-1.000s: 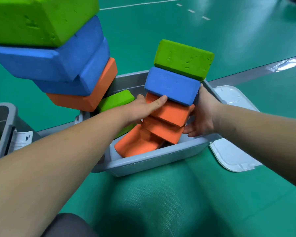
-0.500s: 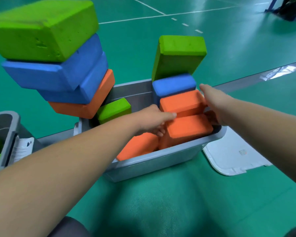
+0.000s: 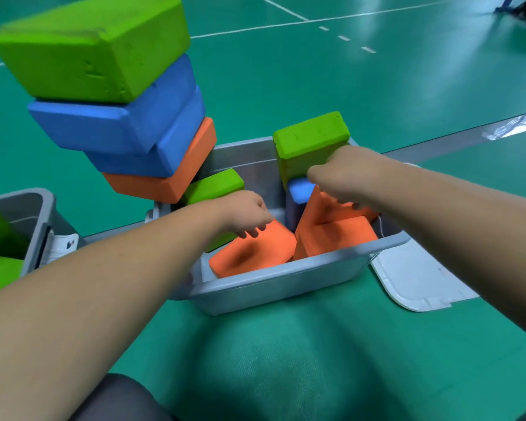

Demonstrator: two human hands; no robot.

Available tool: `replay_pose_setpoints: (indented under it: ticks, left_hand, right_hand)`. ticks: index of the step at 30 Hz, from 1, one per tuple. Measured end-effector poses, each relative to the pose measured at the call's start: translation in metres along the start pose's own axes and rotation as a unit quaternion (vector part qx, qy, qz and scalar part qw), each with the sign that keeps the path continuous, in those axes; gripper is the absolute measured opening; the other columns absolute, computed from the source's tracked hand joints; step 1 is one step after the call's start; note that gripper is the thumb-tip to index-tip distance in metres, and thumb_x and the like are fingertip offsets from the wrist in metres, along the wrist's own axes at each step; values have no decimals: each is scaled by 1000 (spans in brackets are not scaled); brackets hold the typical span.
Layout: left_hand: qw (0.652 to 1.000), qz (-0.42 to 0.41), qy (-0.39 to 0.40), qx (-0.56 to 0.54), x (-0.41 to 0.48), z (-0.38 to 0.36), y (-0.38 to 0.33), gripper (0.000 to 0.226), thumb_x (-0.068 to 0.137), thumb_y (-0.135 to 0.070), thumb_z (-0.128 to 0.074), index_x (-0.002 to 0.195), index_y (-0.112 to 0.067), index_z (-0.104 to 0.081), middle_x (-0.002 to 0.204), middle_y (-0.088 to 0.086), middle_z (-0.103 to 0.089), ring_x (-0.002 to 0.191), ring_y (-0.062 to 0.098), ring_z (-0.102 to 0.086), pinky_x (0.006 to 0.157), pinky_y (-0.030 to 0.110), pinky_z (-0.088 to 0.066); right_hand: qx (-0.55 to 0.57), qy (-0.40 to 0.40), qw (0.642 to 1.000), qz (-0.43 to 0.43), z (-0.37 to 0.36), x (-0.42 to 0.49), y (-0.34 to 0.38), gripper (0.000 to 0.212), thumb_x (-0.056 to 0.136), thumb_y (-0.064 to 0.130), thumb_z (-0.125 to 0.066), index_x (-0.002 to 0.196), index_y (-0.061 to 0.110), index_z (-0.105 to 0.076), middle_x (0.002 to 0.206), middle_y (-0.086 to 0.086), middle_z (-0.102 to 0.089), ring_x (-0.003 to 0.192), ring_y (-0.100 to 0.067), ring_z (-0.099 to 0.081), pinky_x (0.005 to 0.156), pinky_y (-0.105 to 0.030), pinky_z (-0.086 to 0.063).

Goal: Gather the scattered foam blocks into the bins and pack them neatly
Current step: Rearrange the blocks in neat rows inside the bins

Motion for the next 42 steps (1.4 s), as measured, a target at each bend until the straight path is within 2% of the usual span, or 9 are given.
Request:
replay_pose_setpoints:
  ticks: [4, 7, 12, 19, 22, 27, 30, 38, 42]
  left_hand:
    - [994, 66, 9, 83, 0, 10, 38, 30, 94, -31, -60, 100, -4, -72, 93, 7, -77, 86, 23, -78, 78, 41, -66]
    - [977, 92, 21, 193, -2, 10, 58, 36, 92, -43, -61, 91, -8, -72, 95, 10, -77, 83, 27, -73, 78, 38, -61]
    - [942, 120, 51, 309, -4, -1, 88, 38, 95, -49, -60, 95, -11, -67, 99, 10, -65, 94, 33, -64, 77, 35, -50]
    - [939, 188, 85, 273, 21, -15, 152, 63, 68, -64, -68, 95, -7, -71, 86, 10, -73, 76, 37, -75, 77, 50, -63]
    - [942, 213, 117, 233, 20, -23, 157, 52, 78, -58, -72, 92, -8, -72, 87, 14, -77, 71, 39, -76, 70, 55, -63]
    - [944, 224, 147, 191, 34, -43, 164, 67, 62, -62, -81, 102, -10, -73, 91, 9, -77, 80, 35, -76, 80, 54, -62]
    - [951, 192, 126, 209, 37, -44, 149, 50, 70, -55, -85, 89, -11, -69, 96, 6, -71, 91, 33, -71, 91, 46, -59]
    - [951, 245, 165, 94, 32, -66, 159, 68, 85, -41, -82, 138, -7, -56, 137, 10, -63, 109, 32, -63, 101, 41, -53]
    - [949, 265, 172, 7, 33, -81, 161, 63, 87, -35, -80, 135, -3, -53, 132, 12, -62, 108, 32, -64, 100, 43, -54]
  right_hand:
    - [-93, 89, 984, 122, -50, -8, 33, 34, 97, 39, -53, 89, 16, -77, 86, -2, -73, 84, -19, -63, 64, -27, -44]
    - [-131, 137, 970, 153, -83, -6, 39, 29, 99, 43, -54, 111, 24, -72, 107, 3, -70, 104, -19, -61, 82, -28, -44]
    - [-165, 141, 963, 159, -105, 14, 40, 37, 101, 39, -50, 129, 23, -68, 127, -3, -69, 122, -25, -59, 90, -28, -43]
    - [-227, 143, 948, 173, -129, 39, 41, 37, 100, 37, -49, 123, 19, -71, 122, -7, -71, 116, -30, -61, 95, -35, -51]
    - [-234, 150, 943, 183, -138, 44, 43, 36, 100, 37, -49, 123, 18, -70, 121, -7, -71, 115, -30, -62, 93, -35, -52]
    - [-271, 176, 928, 183, -152, 50, 38, 38, 101, 38, -47, 117, 15, -72, 114, -8, -72, 108, -30, -63, 91, -38, -53]
    - [-277, 176, 927, 184, -154, 54, 34, 37, 100, 38, -47, 116, 16, -73, 110, -7, -72, 106, -30, -63, 90, -39, -54]
    - [-294, 187, 921, 174, -158, 60, 23, 41, 103, 40, -46, 121, 13, -71, 119, -9, -69, 111, -31, -62, 86, -35, -49]
    - [-291, 178, 924, 175, -154, 61, 20, 40, 102, 39, -46, 119, 14, -71, 116, -9, -70, 109, -31, -62, 89, -37, -52]
Point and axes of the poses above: each hand's wrist, its own x-axis towards the middle knuckle, its own z-axis out of the back of the hand, y = z × x, the point moved 9 cm from there along x, towards the middle knuckle
